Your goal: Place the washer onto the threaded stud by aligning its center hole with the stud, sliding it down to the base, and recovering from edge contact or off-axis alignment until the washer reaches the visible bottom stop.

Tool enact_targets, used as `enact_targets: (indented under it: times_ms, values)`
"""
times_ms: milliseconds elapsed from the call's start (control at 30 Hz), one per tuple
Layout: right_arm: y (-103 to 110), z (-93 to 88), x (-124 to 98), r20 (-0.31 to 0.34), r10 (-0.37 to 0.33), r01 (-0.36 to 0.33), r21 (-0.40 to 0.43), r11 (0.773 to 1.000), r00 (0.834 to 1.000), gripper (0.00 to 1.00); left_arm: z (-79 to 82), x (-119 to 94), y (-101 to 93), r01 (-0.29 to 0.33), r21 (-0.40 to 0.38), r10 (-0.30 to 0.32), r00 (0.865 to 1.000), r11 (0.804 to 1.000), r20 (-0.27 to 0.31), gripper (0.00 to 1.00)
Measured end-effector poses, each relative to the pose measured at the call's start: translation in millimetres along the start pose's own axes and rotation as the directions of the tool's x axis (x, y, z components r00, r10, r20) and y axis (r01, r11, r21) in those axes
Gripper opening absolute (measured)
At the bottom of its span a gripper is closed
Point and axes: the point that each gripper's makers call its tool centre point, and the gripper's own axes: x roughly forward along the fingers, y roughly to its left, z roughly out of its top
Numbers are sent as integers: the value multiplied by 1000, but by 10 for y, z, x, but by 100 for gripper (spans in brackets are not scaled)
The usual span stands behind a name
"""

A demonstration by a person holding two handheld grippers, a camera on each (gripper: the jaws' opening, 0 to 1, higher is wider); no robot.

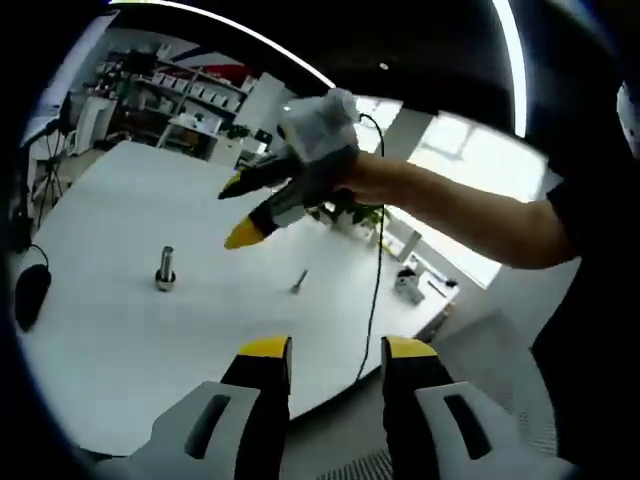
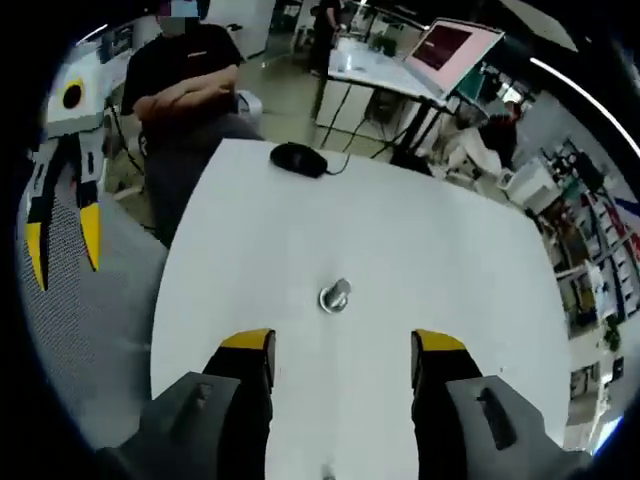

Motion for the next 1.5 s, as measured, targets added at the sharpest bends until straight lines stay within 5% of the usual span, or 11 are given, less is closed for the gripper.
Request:
enact_targets:
  times_ms: [133,233,400,700,867,967,1167,1267,1367,1433,1500]
  values:
    - [-11,-61,-636,143,-112,86,179,980,983,56,31,-4,30,-28,22,27,999,999,18,37]
    - [-11,-171,-1069,239,-243,154,340,928,940,56,95,-54,115,-82,26,80,995,996,67,41]
    - [226,-593,-1469,240,-359,204,494,845,902,56,42,-77,229,-165,18,164,985,986,52,53]
    - [785,-1361,-1881,200,-376,174,634,754,905,61,116,-164,385,-319,75,314,946,945,75,77]
    - [1163,-1630,-1915,154,-374,179,675,716,915,64,168,-206,295,-412,266,403,911,872,88,78]
    - [1401,-1669,-1862,174,-352,119,731,672,920,67,225,-242,130,-438,275,413,899,856,146,79]
    - [1552,-1605,-1869,208,-368,103,735,670,906,68,173,-220,-125,-465,269,423,884,843,201,81]
    - [1560,-1424,-1904,292,-429,87,735,672,855,73,31,-221,-9,-548,309,528,835,777,152,92]
    - [1566,-1565,-1907,228,-450,144,744,652,863,72,-62,-216,41,-548,233,537,836,803,115,91]
    - [1438,-1539,-1990,264,-528,124,799,589,807,74,-5,-214,24,-541,264,521,841,798,147,84]
    - [1399,-1530,-2005,282,-540,116,800,589,793,74,30,-205,4,-534,251,506,845,807,171,87]
